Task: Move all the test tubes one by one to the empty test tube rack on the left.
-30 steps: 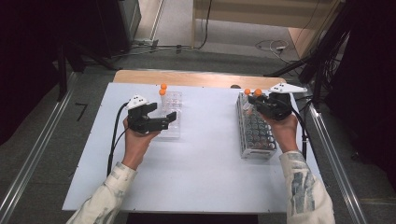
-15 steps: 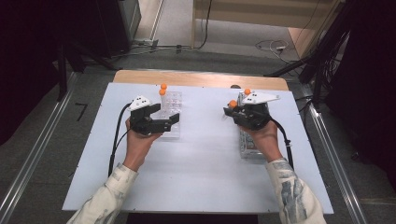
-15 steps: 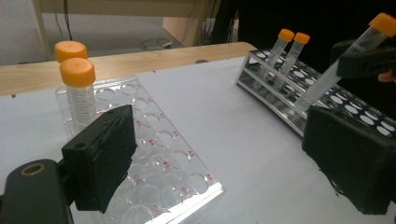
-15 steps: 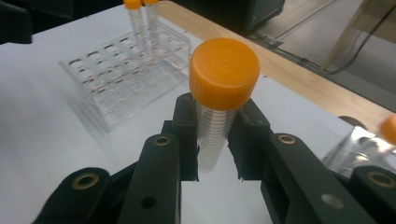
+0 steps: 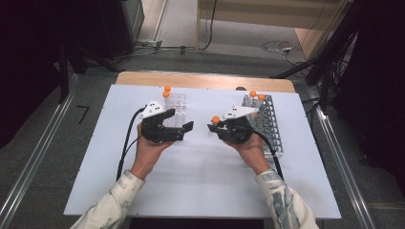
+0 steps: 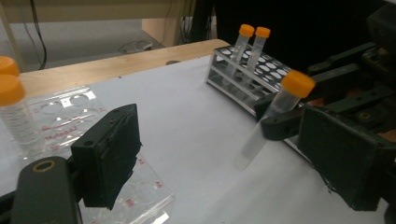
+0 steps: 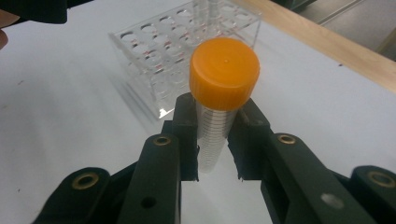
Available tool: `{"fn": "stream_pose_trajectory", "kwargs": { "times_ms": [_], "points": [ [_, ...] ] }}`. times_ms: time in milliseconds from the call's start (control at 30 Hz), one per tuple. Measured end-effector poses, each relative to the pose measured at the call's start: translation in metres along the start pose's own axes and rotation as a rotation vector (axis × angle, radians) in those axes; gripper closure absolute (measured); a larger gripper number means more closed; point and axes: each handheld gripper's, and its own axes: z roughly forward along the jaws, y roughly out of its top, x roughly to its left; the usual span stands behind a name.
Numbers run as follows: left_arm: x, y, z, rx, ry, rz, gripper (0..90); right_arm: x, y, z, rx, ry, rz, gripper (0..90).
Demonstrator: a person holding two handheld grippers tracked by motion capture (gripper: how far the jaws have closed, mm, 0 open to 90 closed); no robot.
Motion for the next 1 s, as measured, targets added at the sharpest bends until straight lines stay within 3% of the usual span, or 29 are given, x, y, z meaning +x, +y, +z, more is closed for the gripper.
{"fn": "stream_pose_trajectory", "kwargs": {
  "times_ms": [333, 667, 1000],
  "points": [
    [-0.018, -0.005, 0.012, 0.029, -0.051, 0.060, 21.5, 0.019, -0.001, 0.022, 0.025, 0.056, -0.020, 71.6],
    [-0.021, -0.012, 0.019, 0.056, -0.077, 0.094, 33.9, 0.029, -0.001, 0.030, 0.036, 0.091, -0.033, 71.6],
    [-0.021, -0.016, 0.022, 0.060, -0.065, 0.117, 48.5, 0.035, -0.001, 0.032, 0.029, 0.109, -0.045, 71.6]
  ]
}}
